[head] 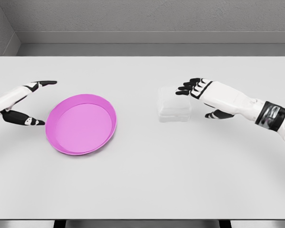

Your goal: Pack egg into the box and close the box lid

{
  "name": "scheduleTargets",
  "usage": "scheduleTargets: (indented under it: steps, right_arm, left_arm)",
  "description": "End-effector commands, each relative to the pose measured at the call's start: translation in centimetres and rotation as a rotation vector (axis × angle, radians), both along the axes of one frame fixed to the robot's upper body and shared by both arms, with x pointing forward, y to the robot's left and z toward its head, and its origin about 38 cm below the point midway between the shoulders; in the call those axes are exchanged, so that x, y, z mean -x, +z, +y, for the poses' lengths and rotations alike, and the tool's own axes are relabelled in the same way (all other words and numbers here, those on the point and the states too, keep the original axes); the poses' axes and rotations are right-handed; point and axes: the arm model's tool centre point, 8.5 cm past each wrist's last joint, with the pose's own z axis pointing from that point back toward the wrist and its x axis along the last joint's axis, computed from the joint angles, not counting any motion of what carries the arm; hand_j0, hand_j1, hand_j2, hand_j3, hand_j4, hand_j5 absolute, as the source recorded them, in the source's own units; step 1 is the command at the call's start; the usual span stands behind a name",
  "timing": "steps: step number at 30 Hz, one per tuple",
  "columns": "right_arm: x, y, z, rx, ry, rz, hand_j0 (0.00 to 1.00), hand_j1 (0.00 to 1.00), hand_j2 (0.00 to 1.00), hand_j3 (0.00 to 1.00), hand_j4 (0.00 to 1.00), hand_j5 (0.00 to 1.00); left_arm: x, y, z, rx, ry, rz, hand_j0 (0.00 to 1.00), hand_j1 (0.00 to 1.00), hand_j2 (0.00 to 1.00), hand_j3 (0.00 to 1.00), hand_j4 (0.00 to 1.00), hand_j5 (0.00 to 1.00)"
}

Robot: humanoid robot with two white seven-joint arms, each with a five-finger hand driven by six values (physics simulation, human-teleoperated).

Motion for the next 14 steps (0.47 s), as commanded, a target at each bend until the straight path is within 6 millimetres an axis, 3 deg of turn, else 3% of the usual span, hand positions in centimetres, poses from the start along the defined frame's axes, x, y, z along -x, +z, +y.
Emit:
scheduleTargets:
  steps: [1, 5, 7, 11, 14]
  right_arm:
    - [0.5, 0.5, 0.8, -0.009, 0.028, -0.009, 1.0, 1.0, 1.0, 1.0, 1.0, 1.0]
    - [-0.2, 2.1, -2.0, -0.004, -0.038, -0.041, 1.0, 1.0, 1.0, 1.0, 1.0, 1.0]
    - [-1.1, 2.6, -5.9, 0.012, -0.146, -0.041, 1.0, 1.0, 1.0, 1.0, 1.0, 1.0]
    - [-1.4, 3.2, -11.1, 0.074, -0.26, -0.027, 1.0, 1.0, 1.0, 1.0, 1.0, 1.0]
    - [-1.4, 3.1, -11.8, 0.085, -0.275, -0.022, 1.0, 1.0, 1.0, 1.0, 1.0, 1.0]
  left_arm:
    - [-0.1, 0.3, 0.6, 0.011, 0.024, -0.01, 1.0, 1.0, 1.0, 1.0, 1.0, 1.0]
    - [-0.1, 0.1, 0.4, 0.018, 0.022, -0.01, 1.0, 1.0, 1.0, 1.0, 1.0, 1.0]
    - [-0.1, 0.1, 0.4, 0.018, 0.022, -0.01, 1.0, 1.0, 1.0, 1.0, 1.0, 1.0]
    - [0.0, 0.0, 0.0, 0.014, 0.013, -0.008, 1.0, 1.0, 1.0, 1.0, 1.0, 1.0]
    - [-0.2, -0.6, -0.8, 0.001, 0.008, -0.01, 1.0, 1.0, 1.0, 1.0, 1.0, 1.0]
